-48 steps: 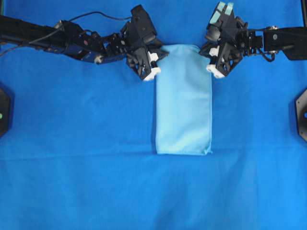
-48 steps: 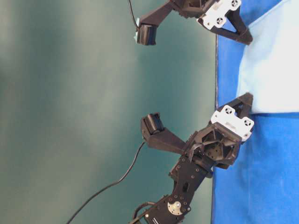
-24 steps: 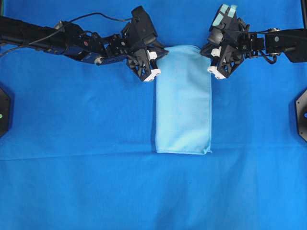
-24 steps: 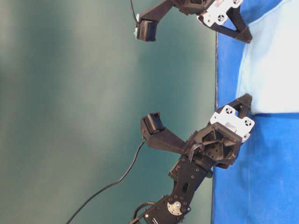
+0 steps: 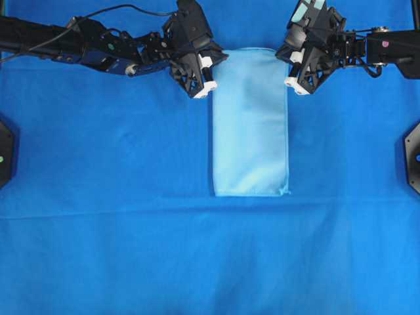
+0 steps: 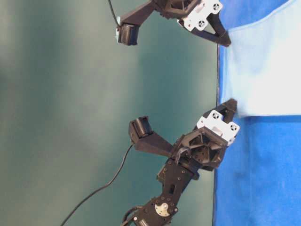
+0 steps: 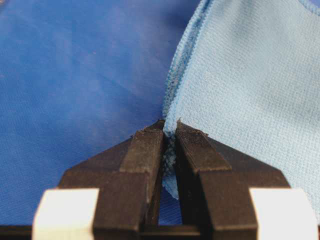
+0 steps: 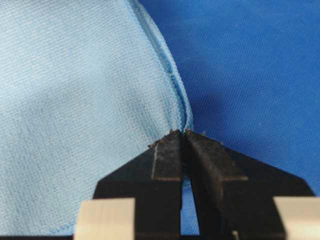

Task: Fold the light blue towel.
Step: 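Move both grippers to the strip's far corners and pinch them, then lift the far end and fold it down toward the near end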

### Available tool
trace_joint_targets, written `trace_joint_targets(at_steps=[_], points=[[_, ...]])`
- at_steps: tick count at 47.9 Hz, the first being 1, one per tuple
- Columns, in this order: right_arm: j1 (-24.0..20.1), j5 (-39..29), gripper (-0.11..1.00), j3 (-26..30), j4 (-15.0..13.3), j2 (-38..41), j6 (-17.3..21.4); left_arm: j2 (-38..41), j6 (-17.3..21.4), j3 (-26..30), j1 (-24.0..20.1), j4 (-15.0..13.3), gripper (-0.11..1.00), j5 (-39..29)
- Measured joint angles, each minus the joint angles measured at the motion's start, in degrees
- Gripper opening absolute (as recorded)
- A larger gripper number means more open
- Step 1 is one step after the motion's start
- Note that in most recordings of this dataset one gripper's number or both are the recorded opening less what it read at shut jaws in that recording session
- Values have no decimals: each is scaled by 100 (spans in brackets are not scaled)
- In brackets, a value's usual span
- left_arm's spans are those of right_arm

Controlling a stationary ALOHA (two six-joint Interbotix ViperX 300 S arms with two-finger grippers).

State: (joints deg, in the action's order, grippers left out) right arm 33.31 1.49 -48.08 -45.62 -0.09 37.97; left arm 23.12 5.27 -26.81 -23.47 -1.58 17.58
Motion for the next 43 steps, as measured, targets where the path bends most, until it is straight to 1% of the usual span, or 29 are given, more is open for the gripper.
trace_joint_targets(at_steps=[8, 16, 22, 28, 34, 37, 43], points=[[0, -132, 6, 26, -9, -123, 35, -229, 176, 0, -9, 0, 4, -88], [-141, -466, 6, -18, -9, -554, 70, -668, 334, -26, 114, 0, 4, -308], [-492, -773, 6, -123, 9, -993, 97, -984, 404, -167, 378, 0, 4, -431], [-905, -1107, 6, -264, 88, -1459, 114, -1239, 404, -369, 686, 0, 4, -466], [-1345, -1301, 6, -413, 281, -1758, 132, -1433, 422, -615, 1020, 0, 4, -466], [-1626, -1354, 6, -510, 422, -1890, 202, -1494, 404, -738, 1195, 0, 4, -466], [-2109, -1397, 6, -633, 615, -1995, 334, -1538, 387, -888, 1529, 0, 4, -475]])
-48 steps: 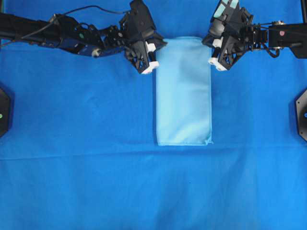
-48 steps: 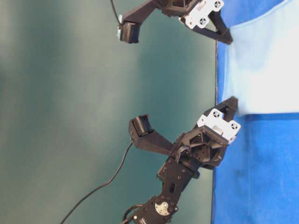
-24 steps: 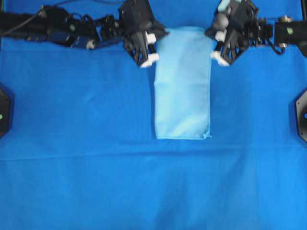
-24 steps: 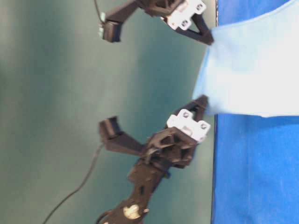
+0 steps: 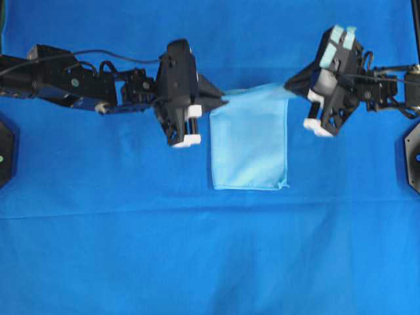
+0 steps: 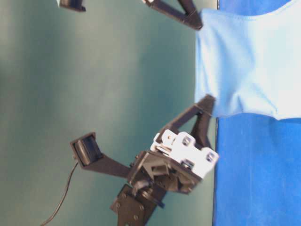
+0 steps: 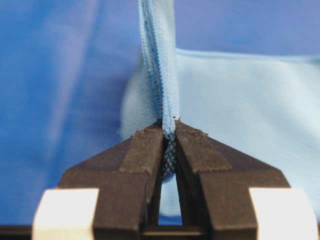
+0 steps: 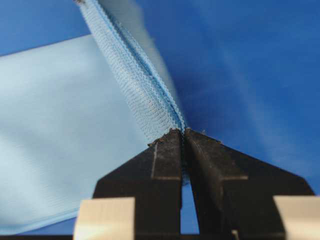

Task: Fold the light blue towel.
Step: 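Lift the far end and fold it down toward the near end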

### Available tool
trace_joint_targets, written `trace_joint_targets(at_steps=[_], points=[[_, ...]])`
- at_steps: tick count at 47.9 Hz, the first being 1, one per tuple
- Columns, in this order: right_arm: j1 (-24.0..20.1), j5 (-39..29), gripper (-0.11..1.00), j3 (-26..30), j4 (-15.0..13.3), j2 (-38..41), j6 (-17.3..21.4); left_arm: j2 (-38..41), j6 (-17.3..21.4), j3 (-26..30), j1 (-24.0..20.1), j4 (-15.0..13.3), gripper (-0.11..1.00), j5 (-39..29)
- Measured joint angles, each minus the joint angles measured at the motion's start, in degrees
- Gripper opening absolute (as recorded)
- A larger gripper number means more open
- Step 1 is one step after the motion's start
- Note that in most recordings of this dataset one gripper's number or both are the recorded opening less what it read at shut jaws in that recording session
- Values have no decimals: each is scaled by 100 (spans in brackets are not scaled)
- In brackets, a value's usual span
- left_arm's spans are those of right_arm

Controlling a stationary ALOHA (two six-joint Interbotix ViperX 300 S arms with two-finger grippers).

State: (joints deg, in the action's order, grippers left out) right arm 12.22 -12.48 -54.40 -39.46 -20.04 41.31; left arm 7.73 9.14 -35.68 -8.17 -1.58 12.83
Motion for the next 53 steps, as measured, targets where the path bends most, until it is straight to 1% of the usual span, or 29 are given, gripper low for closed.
trace_joint_targets(at_steps=[4, 8, 13, 20, 23, 33, 41, 53], points=[[-308, -18, 6, -53, 97, -9, 97, -9, -26, -35, 237, 0, 4, -44], [-598, -26, 6, -97, 211, 62, 193, 0, -149, -44, 422, 0, 4, -132], [-844, -9, 6, -149, 360, 237, 316, 70, -176, -35, 580, 0, 4, -193], [-1090, 158, 6, -185, 448, 624, 580, 360, -193, -18, 791, -9, 4, -211], [-1160, 264, 6, -185, 448, 782, 677, 475, -202, 0, 853, -18, 4, -202], [-1336, 545, 6, -193, 457, 1160, 932, 835, -448, 88, 1116, -26, 4, -123], [-1397, 756, 6, -185, 457, 1301, 967, 853, -598, 88, 1222, -26, 4, -114], [-1477, 861, 6, -176, 501, 1397, 984, 861, -598, 79, 1239, -26, 4, -114]])
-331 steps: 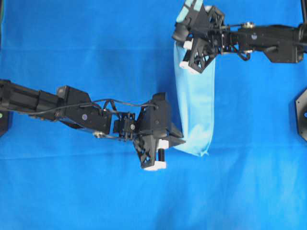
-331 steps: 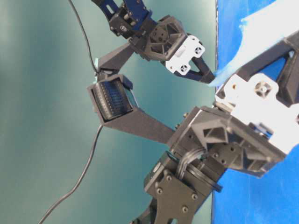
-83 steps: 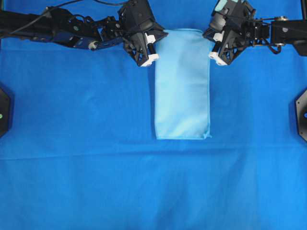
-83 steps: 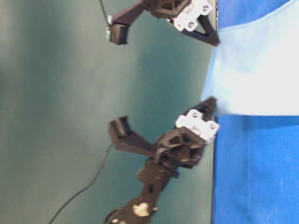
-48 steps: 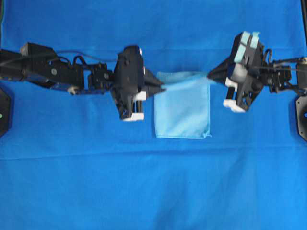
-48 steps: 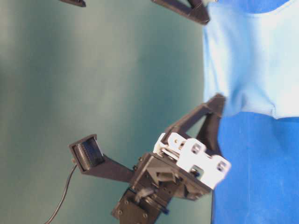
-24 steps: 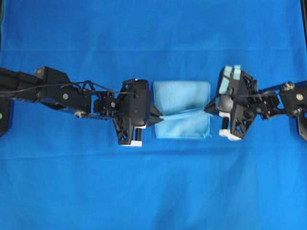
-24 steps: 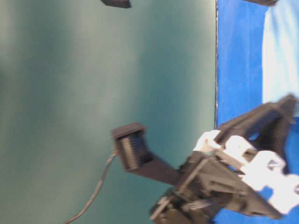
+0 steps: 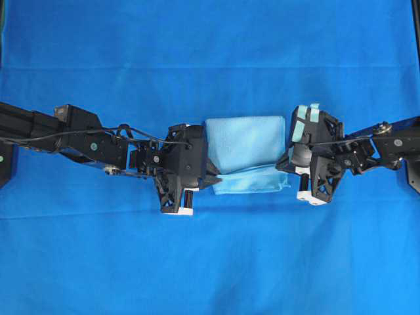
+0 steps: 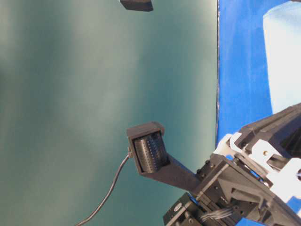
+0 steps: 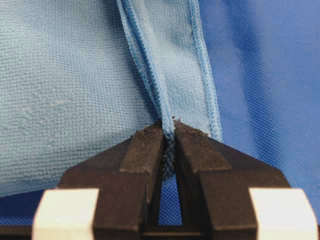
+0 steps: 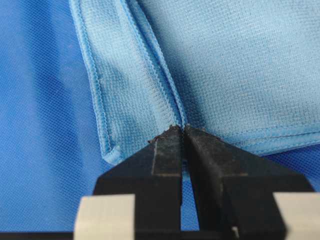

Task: Fold the light blue towel.
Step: 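Lift the far end and fold it down toward the near end, then lower the folded edge onto the towel and release both grippers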

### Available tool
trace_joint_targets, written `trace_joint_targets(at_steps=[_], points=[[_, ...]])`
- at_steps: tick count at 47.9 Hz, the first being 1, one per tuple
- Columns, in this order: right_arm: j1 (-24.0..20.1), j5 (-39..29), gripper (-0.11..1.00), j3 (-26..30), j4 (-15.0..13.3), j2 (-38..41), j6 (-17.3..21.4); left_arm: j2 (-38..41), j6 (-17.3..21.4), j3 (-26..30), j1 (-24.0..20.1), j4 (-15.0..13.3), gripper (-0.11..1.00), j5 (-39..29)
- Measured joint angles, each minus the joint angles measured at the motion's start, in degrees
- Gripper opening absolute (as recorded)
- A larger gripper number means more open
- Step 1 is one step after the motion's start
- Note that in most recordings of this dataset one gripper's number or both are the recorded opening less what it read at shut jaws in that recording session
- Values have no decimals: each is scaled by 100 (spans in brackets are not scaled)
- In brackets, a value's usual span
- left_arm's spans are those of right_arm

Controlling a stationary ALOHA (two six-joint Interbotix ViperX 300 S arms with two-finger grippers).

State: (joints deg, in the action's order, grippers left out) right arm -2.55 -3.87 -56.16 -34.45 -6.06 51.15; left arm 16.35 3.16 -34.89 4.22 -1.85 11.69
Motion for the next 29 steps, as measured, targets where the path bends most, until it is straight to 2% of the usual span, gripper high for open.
trace_joint_targets(at_steps=[4, 6, 9, 14, 17, 19, 23, 29], points=[[0, 0, 7, 18, 44, 9, -9, 0, 0, 0, -18, 0, 6, -9], [0, 0, 9, 9, 62, 9, -9, -9, 0, 0, -18, 0, 12, 0], [-9, 0, 26, 18, 70, 9, -9, -9, 35, 0, -18, 0, 26, -9], [-62, -35, 55, 44, 79, 9, -18, -18, 88, -9, -18, 0, 56, -53], [-97, -97, 62, 79, 88, 0, -18, -53, 114, -18, -18, 0, 70, -105], [-132, -167, 60, 105, 79, -35, -44, -141, 132, -44, -18, 0, 70, -185], [-193, -352, 56, 149, 79, -202, -62, -343, 167, -70, -26, 0, 64, -334], [-290, -729, 56, 229, 79, -633, -105, -765, 246, -132, -18, 0, 60, -633]])
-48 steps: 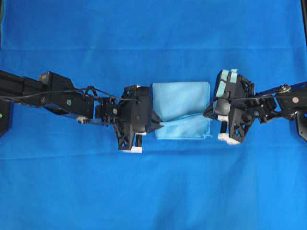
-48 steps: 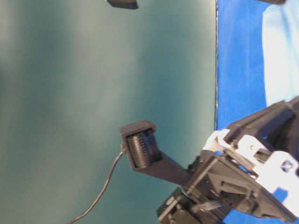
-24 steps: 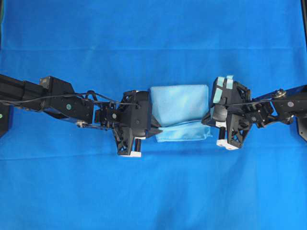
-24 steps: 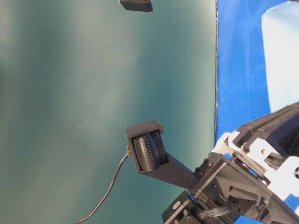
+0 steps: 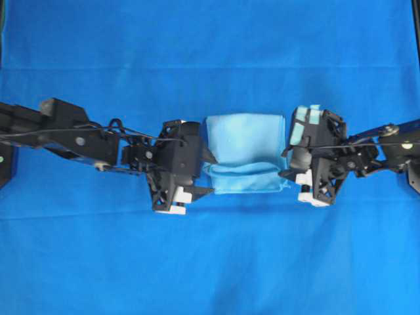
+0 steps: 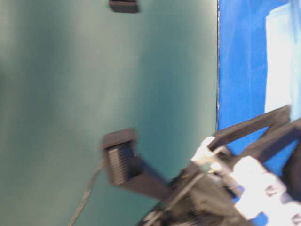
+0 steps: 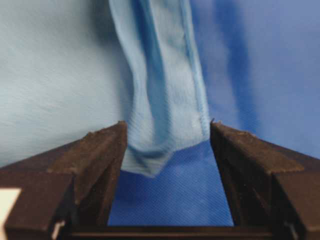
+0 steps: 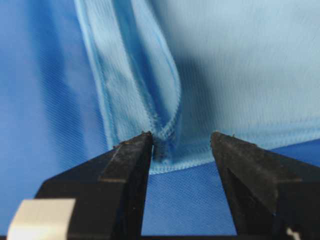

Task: Fold the light blue towel.
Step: 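Lower the folded edge onto the towel and release both grippers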

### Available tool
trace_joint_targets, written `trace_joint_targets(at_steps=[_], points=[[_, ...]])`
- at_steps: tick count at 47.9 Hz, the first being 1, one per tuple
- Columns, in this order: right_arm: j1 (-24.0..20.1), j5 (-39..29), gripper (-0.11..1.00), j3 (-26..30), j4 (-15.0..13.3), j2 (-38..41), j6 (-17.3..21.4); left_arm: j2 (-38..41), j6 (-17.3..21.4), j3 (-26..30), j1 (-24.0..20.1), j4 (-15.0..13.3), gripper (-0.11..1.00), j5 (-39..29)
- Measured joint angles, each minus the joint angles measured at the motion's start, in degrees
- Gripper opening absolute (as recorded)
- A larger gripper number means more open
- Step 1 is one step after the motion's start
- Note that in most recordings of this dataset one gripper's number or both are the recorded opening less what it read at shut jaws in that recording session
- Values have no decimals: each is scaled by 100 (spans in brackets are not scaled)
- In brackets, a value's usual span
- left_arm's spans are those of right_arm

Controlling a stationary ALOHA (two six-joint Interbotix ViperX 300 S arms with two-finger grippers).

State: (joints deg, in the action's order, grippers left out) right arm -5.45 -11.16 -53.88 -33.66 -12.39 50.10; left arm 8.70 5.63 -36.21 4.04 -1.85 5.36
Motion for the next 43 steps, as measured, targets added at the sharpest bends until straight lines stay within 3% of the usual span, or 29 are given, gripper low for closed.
trace_joint_targets(at_steps=[14, 24, 43], points=[[-193, -1090, 56, -70, -18, -1521, -9, -967, 35, -123, -9, 9, 59, -343], [-202, -1274, 56, -466, -255, -2575, -44, -1600, 44, -545, 0, 0, 59, -316], [-211, -1371, 56, -1345, -800, -4693, -53, -3146, 44, -2021, -26, 0, 59, 817]])
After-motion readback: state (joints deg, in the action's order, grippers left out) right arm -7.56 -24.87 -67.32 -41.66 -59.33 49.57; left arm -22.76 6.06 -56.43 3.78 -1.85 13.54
